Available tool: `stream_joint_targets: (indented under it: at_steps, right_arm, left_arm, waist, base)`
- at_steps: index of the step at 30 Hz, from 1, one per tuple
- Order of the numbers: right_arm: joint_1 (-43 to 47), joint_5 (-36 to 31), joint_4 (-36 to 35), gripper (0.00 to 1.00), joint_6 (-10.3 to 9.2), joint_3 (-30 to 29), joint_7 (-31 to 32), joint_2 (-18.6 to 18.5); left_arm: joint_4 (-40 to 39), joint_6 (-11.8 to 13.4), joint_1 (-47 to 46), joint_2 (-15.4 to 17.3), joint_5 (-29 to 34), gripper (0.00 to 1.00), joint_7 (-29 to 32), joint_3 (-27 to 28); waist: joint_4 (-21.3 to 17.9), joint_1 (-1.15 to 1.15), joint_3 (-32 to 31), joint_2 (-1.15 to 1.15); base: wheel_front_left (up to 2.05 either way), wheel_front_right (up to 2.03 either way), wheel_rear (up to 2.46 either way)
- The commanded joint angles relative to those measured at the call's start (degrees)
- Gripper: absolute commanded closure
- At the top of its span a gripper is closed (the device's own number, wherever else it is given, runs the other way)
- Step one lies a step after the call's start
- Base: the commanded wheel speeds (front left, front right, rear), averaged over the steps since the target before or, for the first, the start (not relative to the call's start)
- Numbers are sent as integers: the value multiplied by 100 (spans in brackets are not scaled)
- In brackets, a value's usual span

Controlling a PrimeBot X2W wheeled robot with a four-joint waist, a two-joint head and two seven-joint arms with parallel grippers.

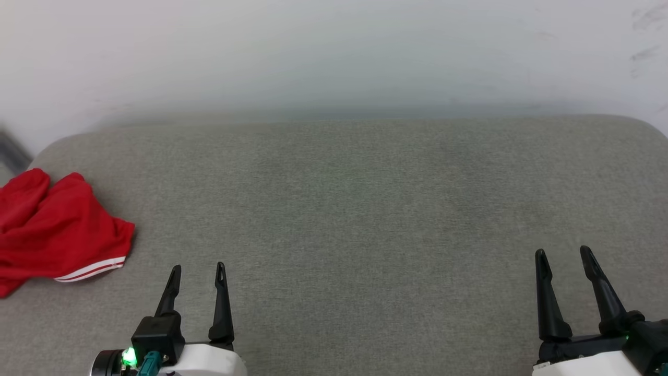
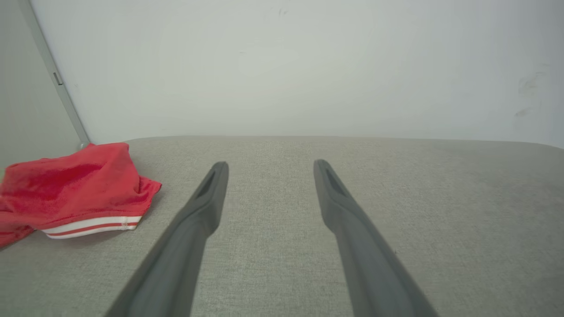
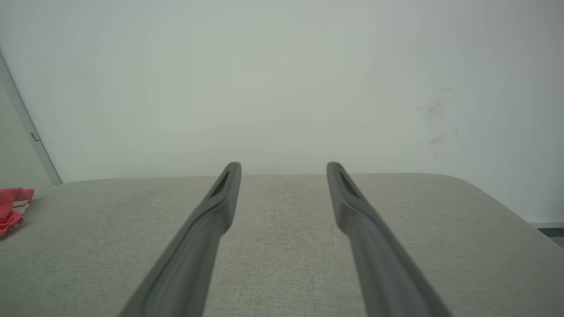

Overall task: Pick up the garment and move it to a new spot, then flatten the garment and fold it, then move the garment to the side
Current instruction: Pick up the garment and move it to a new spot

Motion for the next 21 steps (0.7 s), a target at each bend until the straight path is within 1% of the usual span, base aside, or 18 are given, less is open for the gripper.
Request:
stream_joint_targets:
  at_steps: [1, 9, 21]
  right_arm:
    - [44, -43, -22, 0, 0, 12, -12, -5]
    - [90, -134, -106, 0, 0, 76, -12, -5]
    - [100, -301, -183, 0, 0, 142, -12, -5]
  left_arm:
    - [9, 25, -39, 15, 2, 0, -17, 11]
    - [-33, 51, -68, 14, -34, 0, -17, 58]
    - [-69, 154, -80, 13, -185, 0, -17, 250]
  waist:
    - [74, 0, 2, 0]
    - [577, 0, 17, 0]
    - [1631, 0, 92, 0]
  base:
    - [0, 0, 0]
    - [0, 0, 0]
    - [0, 0, 0]
